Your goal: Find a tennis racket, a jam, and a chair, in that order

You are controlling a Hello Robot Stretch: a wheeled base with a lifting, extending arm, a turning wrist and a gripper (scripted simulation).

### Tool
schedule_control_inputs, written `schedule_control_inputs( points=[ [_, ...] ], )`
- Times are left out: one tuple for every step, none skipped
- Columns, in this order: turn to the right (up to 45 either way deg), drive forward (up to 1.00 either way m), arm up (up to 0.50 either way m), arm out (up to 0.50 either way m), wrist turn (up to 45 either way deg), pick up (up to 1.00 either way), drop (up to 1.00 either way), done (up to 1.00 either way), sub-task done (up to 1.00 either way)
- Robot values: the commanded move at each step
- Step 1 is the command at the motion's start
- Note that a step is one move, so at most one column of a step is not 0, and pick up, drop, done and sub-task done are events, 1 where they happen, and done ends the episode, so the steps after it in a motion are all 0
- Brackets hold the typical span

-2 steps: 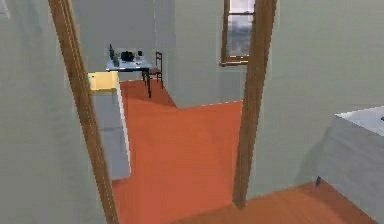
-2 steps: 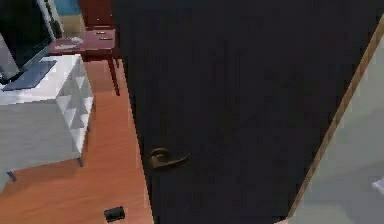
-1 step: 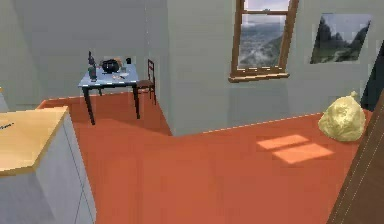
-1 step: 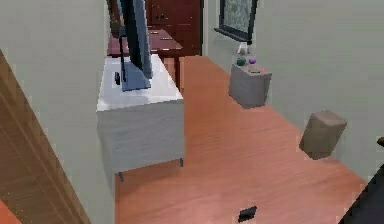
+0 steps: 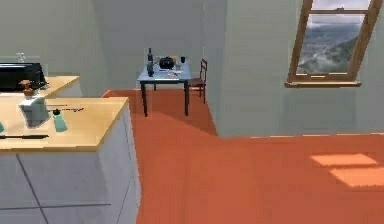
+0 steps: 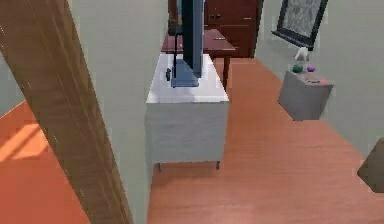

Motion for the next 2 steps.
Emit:
schedule_control_inputs(
  points=[
    [0.0, 0.75, 0.0, 0.0, 0.0, 0.0, 0.0, 0.0, 0.0],
    [-6.0, 0.0, 0.0, 0.0, 0.0, 0.0, 0.0, 0.0, 0.0]
  ],
)
